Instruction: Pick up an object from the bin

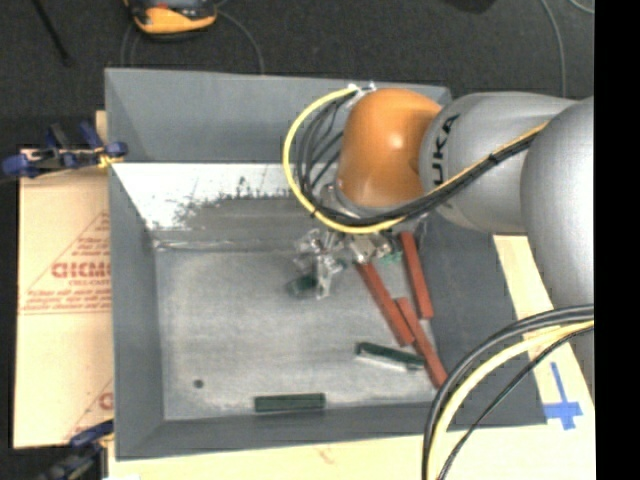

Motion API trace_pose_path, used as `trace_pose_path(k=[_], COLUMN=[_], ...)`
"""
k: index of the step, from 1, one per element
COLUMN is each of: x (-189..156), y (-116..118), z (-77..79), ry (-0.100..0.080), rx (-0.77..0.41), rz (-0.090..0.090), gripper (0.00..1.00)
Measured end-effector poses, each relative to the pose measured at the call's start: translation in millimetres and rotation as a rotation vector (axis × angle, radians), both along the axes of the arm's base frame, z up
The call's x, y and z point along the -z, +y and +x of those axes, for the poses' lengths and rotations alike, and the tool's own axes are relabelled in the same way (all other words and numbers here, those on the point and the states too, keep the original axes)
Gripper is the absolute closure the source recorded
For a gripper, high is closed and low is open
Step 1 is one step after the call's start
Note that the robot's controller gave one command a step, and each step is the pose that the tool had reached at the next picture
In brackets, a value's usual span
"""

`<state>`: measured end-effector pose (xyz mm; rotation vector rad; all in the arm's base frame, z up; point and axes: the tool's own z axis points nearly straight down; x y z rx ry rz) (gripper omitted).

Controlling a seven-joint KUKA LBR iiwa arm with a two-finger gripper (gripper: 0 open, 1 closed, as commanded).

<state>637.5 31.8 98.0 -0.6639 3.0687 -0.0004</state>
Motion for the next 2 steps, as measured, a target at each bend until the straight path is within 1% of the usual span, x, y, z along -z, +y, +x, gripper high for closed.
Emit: trace_pose_path(k=[1, 2], x=[-16, -30], y=[0, -1], z=[0.0, 1.5], ry=[0.001, -0.005], rx=[0.000, 0.001], rz=[-0.001, -0.001], gripper=[1.00, 1.00])
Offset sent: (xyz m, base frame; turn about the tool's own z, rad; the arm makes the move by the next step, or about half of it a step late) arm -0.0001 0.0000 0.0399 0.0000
